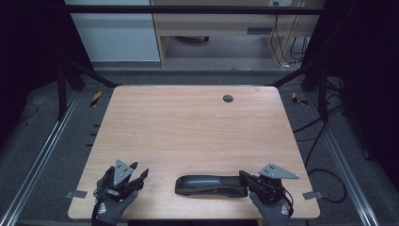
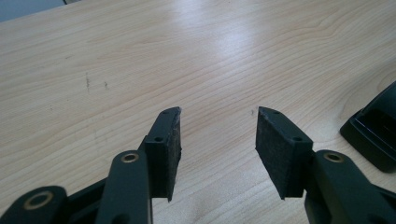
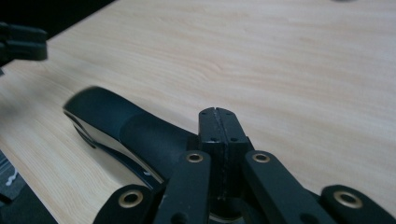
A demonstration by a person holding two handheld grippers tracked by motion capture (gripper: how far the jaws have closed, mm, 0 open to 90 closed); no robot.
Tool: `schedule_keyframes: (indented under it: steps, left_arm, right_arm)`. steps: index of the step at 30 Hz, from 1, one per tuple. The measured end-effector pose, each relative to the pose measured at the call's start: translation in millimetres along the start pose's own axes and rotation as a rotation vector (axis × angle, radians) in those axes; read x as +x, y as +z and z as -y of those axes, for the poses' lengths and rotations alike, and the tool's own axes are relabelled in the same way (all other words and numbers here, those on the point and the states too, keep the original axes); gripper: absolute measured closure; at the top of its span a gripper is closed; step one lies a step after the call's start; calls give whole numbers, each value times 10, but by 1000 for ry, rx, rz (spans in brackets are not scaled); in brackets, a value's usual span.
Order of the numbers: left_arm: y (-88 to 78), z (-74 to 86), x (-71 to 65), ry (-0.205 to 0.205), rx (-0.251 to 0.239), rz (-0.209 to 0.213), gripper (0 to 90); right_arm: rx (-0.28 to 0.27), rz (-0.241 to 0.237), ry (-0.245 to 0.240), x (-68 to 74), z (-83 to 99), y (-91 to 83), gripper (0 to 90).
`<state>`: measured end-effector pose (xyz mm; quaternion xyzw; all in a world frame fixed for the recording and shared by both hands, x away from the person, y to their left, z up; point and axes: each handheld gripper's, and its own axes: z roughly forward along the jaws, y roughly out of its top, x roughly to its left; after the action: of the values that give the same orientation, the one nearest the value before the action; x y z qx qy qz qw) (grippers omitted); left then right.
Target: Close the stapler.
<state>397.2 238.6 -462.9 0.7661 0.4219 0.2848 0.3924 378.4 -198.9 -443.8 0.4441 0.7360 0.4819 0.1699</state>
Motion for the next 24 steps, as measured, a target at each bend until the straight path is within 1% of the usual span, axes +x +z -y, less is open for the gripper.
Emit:
schedule_keyframes:
  steps: [3,6,9,11,13,14,16,17,18,20,22,24]
  left_arm:
    - [3,2,4,-1,0,0,491]
    - [11,2,8,1,0,1,476]
    - [33,9,18,4,10,5,457]
    - [44,12,29,5,14,7,445]
    - [53,14,40,5,16,11,432]
    - [58,17,50,3,16,10,425]
    - [69,22,72,-3,20,13,410]
    - [76,24,86,-7,22,14,403]
    - [84,28,103,-12,25,15,394]
    - [104,36,139,-27,30,16,378]
    - [118,45,180,-36,35,16,362]
    - [133,55,222,-42,42,14,344]
  right_arm:
    - [-20,-2,-14,15,-34,-10,900]
    - [-3,9,-20,17,-67,3,863]
    - [4,23,-26,-13,-96,14,833]
    - [-13,42,-17,-66,-130,-7,807]
    - [-29,64,-6,-140,-154,-45,765]
    - [-34,78,-10,-174,-157,-62,736]
    - [-44,135,-13,-278,-146,-101,671]
    - [-49,156,-14,-332,-130,-112,642]
    - [-42,169,-12,-396,-113,-118,603]
    - [-20,197,9,-529,-69,-114,552]
    - [10,225,27,-659,-14,-100,526]
    - [47,250,29,-770,40,-85,494]
